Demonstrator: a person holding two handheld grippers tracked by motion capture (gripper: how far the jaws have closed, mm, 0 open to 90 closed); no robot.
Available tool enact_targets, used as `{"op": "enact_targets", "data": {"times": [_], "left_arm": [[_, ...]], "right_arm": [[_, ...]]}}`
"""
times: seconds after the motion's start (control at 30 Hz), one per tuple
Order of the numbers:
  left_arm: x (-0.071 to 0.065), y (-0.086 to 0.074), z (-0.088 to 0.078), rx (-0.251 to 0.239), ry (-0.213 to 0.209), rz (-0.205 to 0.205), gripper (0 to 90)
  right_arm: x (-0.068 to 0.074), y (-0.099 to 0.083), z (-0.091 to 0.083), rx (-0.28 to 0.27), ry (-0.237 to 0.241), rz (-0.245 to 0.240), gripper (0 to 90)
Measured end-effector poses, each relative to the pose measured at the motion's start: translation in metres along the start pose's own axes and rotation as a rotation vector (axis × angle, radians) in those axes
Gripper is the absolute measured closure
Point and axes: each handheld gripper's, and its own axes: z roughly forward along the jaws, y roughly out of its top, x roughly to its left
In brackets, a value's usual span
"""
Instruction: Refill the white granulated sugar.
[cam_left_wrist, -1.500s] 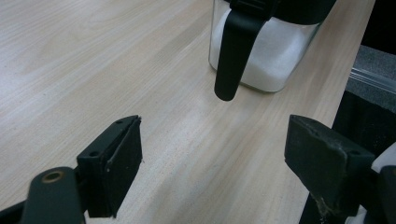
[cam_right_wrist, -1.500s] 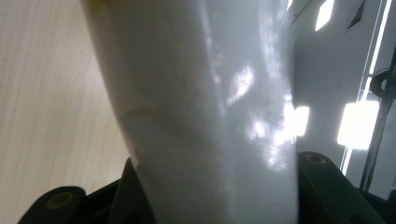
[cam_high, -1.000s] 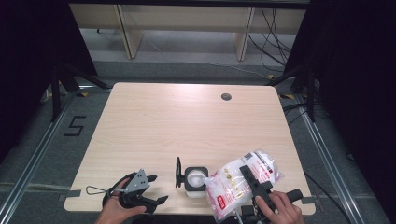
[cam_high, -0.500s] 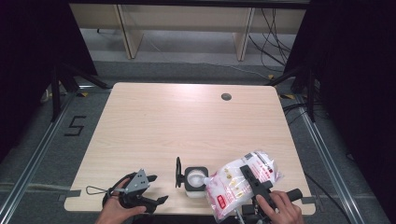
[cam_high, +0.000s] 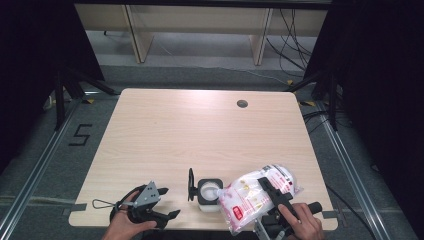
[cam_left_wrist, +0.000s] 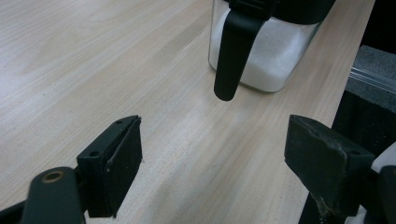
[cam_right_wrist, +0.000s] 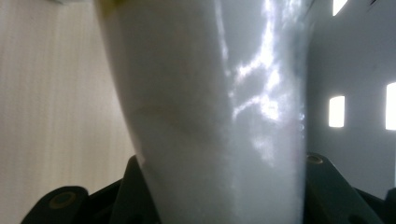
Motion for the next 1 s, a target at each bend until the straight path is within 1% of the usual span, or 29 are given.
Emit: {"op": "enact_targets", "data": {"times": [0.03, 0.07, 0.1, 0.13, 0.17, 0.2, 0.23, 0.27, 0.3, 0.33, 0.37, 0.4, 0.43, 0.47, 0.5, 0.53, 0.57, 0.6, 0.63, 0.67, 0.7, 0.73, 0.77, 0.8, 0.83, 0.9, 1.0], "left_arm": [[0.0, 0.0, -0.001, 0.01, 0.002, 0.005, 18.6], [0.001, 0.0, -0.001, 0.007, 0.002, 0.005, 18.6], [0.001, 0.0, -0.001, 0.007, 0.001, 0.015, 18.6], [0.001, 0.0, -0.001, 0.014, 0.006, 0.011, 18.6], [0.001, 0.0, -0.001, 0.019, 0.001, 0.011, 18.6], [0.001, 0.0, -0.001, 0.026, 0.002, 0.014, 18.6], [0.001, 0.0, 0.0, 0.013, -0.003, 0.006, 18.7], [0.001, 0.0, 0.001, 0.012, 0.002, 0.014, 18.8], [0.0, 0.0, 0.002, 0.006, -0.004, -0.001, 18.8], [0.0, 0.0, 0.002, 0.005, -0.004, -0.003, 18.8], [0.0, 0.0, 0.002, 0.004, -0.005, -0.003, 18.8], [0.0, 0.0, 0.001, 0.005, -0.004, -0.002, 18.8], [0.0, 0.0, 0.001, 0.003, -0.003, -0.002, 18.8], [0.002, 0.0, 0.001, 0.001, -0.006, 0.017, 18.9], [0.002, 0.0, 0.0, 0.002, -0.002, 0.012, 18.9], [0.001, 0.0, 0.001, -0.004, -0.001, -0.002, 18.9], [0.003, 0.0, -0.001, 0.016, 0.011, 0.016, 18.9], [0.003, 0.0, -0.001, 0.018, 0.013, 0.018, 18.9], [0.003, 0.0, -0.001, 0.018, 0.012, 0.018, 19.0], [0.003, 0.0, 0.0, 0.009, 0.009, 0.009, 19.0], [0.003, 0.0, 0.0, 0.006, 0.006, 0.007, 19.1], [0.003, 0.0, -0.001, 0.005, 0.006, 0.008, 19.1], [0.002, 0.0, -0.001, 0.006, 0.005, 0.005, 19.3], [0.002, 0.0, -0.001, 0.007, 0.006, 0.005, 19.3], [0.003, 0.0, -0.001, 0.012, 0.012, 0.013, 19.4], [0.004, 0.0, -0.001, 0.02, 0.013, 0.018, 19.4], [0.004, 0.0, -0.002, 0.027, 0.016, 0.024, 19.4]], "right_arm": [[0.0, 0.0, 0.001, -0.001, 0.014, 0.005, 61.4], [0.0, -0.001, 0.002, -0.015, 0.021, 0.019, 61.5], [-0.001, -0.002, 0.003, -0.023, 0.021, 0.026, 61.6], [0.001, -0.003, 0.004, -0.03, 0.031, 0.065, 61.8], [0.001, -0.004, 0.004, -0.031, 0.039, 0.087, 62.1], [0.0, -0.005, 0.006, -0.043, 0.051, 0.097, 62.2], [0.002, -0.007, 0.006, -0.042, 0.067, 0.155, 62.4], [0.0, -0.009, 0.007, -0.049, 0.085, 0.18, 62.7], [0.0, -0.011, 0.008, -0.065, 0.109, 0.215, 63.1], [-0.004, -0.013, 0.011, -0.088, 0.111, 0.194, 63.5], [0.0, -0.015, 0.011, -0.081, 0.115, 0.274, 63.8], [-0.003, -0.018, 0.014, -0.098, 0.127, 0.258, 64.1], [-0.003, -0.02, 0.015, -0.097, 0.143, 0.288, 64.5], [-0.001, -0.022, 0.017, -0.099, 0.154, 0.341, 64.7], [-0.001, -0.025, 0.02, -0.113, 0.159, 0.358, 65.1], [-0.003, -0.027, 0.022, -0.115, 0.163, 0.338, 65.4], [-0.002, -0.028, 0.023, -0.111, 0.18, 0.375, 65.7], [0.0, -0.029, 0.023, -0.104, 0.186, 0.411, 65.8], [-0.001, -0.031, 0.025, -0.107, 0.195, 0.418, 65.9], [-0.001, -0.032, 0.026, -0.108, 0.202, 0.428, 66.0], [-0.001, -0.034, 0.028, -0.11, 0.209, 0.454, 66.1], [-0.002, -0.036, 0.03, -0.121, 0.212, 0.463, 66.2], [-0.001, -0.037, 0.031, -0.116, 0.22, 0.513, 66.3], [-0.002, -0.038, 0.033, -0.129, 0.234, 0.522, 66.4], [-0.003, -0.039, 0.036, -0.133, 0.236, 0.54, 66.5], [-0.004, -0.041, 0.041, -0.144, 0.241, 0.585, 66.7], [-0.005, -0.043, 0.048, -0.163, 0.267, 0.654, 67.1]]}}
